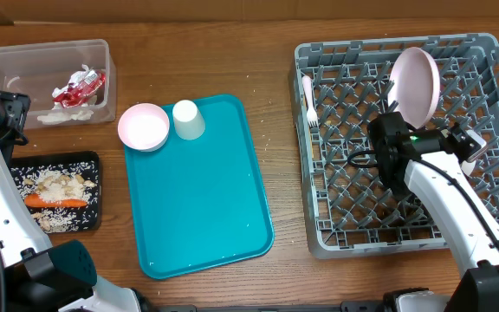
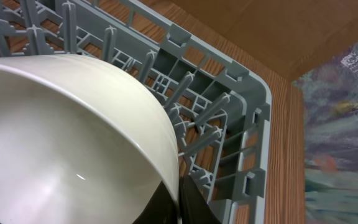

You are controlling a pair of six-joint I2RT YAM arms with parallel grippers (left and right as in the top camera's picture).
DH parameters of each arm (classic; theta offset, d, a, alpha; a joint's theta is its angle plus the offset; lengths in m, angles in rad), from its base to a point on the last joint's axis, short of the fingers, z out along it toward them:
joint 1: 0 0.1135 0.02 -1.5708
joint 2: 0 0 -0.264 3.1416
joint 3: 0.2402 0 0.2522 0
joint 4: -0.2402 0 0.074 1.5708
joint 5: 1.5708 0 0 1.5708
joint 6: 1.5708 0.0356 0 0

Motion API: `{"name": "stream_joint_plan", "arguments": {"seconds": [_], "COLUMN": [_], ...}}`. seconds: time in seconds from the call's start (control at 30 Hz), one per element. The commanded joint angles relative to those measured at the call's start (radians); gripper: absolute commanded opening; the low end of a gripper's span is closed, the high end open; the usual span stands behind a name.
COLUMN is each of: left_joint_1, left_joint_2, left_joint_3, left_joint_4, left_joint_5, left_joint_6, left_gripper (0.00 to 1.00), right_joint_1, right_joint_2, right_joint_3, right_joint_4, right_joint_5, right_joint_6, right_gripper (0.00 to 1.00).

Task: Sort waste into correct bins and load items into the dishwasher rack
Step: 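Lower the white bowl into the rack's front-right area, standing upright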

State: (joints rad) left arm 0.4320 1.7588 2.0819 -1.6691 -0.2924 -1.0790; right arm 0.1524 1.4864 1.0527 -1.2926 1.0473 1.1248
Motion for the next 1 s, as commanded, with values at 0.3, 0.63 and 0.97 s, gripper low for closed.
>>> {"name": "stream_joint_plan", "arguments": {"seconds": [0.3, 0.63, 0.97], "left_joint_1": [-0.009, -0.011, -0.012], "left_joint_2": [0.008, 0.008, 0.008], "left_joint_3": [-0.004, -0.004, -0.004], "left_joint_4": [-0.002, -0.002, -0.002], "left_joint_5": [-0.022, -0.022, -0.022], "left_joint_6": [-0.021, -0.021, -0.021], "left_gripper": [1.0, 1.0, 1.0], "right_joint_1": [0.004, 0.005, -0.002], "right_joint_2": [-0.003, -0.003, -0.003], "right_joint_3": [-0.004, -0.026, -0.053], "right_joint_4": [-0.206, -0.293, -0.225], "right_joint_5": [0.079, 0.037, 0.29], "right_joint_6": [0.101, 0.245, 0.27], "right_gripper": [0.04, 0.04, 0.04]}}
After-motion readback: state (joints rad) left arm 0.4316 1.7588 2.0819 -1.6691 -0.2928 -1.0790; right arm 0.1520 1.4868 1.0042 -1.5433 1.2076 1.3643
